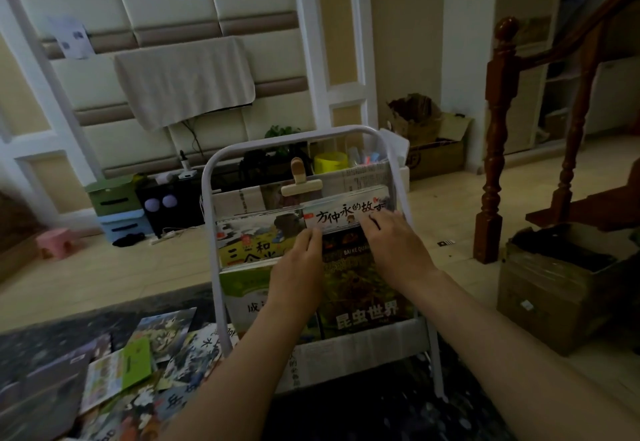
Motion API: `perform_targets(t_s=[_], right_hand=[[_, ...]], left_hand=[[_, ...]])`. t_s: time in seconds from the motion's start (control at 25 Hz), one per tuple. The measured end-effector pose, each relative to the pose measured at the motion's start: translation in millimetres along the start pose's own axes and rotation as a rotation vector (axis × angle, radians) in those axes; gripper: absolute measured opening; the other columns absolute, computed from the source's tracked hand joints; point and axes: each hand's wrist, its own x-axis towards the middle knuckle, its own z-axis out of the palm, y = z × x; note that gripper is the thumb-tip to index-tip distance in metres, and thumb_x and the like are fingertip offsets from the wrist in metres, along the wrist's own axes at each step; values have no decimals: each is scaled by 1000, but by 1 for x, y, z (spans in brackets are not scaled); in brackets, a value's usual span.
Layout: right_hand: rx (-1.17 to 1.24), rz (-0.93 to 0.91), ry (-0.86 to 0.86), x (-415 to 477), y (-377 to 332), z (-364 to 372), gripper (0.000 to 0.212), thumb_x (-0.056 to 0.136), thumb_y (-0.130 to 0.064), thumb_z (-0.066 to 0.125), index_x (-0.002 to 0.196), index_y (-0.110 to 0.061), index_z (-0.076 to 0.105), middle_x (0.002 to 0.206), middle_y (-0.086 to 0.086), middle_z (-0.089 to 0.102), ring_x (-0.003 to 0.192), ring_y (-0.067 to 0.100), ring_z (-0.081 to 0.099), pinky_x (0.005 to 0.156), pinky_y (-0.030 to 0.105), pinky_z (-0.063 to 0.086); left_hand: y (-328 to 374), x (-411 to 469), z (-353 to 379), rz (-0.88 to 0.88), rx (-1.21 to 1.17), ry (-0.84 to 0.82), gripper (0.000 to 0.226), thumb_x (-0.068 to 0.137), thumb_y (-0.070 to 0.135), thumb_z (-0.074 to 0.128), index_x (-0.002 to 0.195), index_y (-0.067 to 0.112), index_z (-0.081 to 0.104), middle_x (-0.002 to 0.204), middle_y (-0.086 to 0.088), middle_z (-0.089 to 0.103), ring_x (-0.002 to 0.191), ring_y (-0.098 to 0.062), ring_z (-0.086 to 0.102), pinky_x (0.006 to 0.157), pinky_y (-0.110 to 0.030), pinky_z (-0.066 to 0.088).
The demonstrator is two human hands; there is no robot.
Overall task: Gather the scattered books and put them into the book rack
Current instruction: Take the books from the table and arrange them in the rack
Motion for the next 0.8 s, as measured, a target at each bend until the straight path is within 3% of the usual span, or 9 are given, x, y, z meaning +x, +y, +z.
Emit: perform_targets(t_s=[0.16,0.28,0.4,0.52,0.68,0.8], right_hand=[[-12,30,-49,-4,-5,-17,53,89,-8,62,140,-12,47,130,10,56,123,28,49,107,39,39],[-2,83,-59,-2,-28,-31,45,85,-8,61,129,-12,52,124,9,56,120,30,50,107,46,40],[98,-33,-4,1,-93,-43,36,86,-12,55,122,-11,56,117,9,59,109,29,56,95,43,44],[238,-182,-69,3,-176,-45,37,93,-15,50,129,-10,55,121,11,60,104,31,61,78,38,51],[400,-309,-281,2,-277,-6,25,98,-17,45,122,-11,52,109,10,60,95,34,61,74,41,54],[393,-326,-527,-12,-334,44,32,99,-15,46,131,-10,48,112,10,54,95,32,58,71,39,49]], left_hand=[[-8,-6,-17,55,-203,-31,60,96,24,55,150,17,31,153,0,34,135,-19,40,107,-31,38],[-42,-30,-36,88,-315,33,62,96,25,57,151,20,30,152,1,38,139,-15,36,111,-31,35],[-93,-67,-50,47,-319,221,50,93,18,61,140,7,49,135,-11,56,121,-22,54,99,-31,45],[-150,-116,-55,-97,-287,260,36,90,14,60,124,1,60,113,-14,63,94,-27,63,78,-33,53],[-227,-193,-45,-327,-179,167,28,87,4,65,115,1,66,108,-15,66,95,-32,65,77,-32,49],[-268,-250,-34,-484,-165,107,29,85,5,65,114,2,67,109,-16,66,98,-35,64,80,-37,51]])
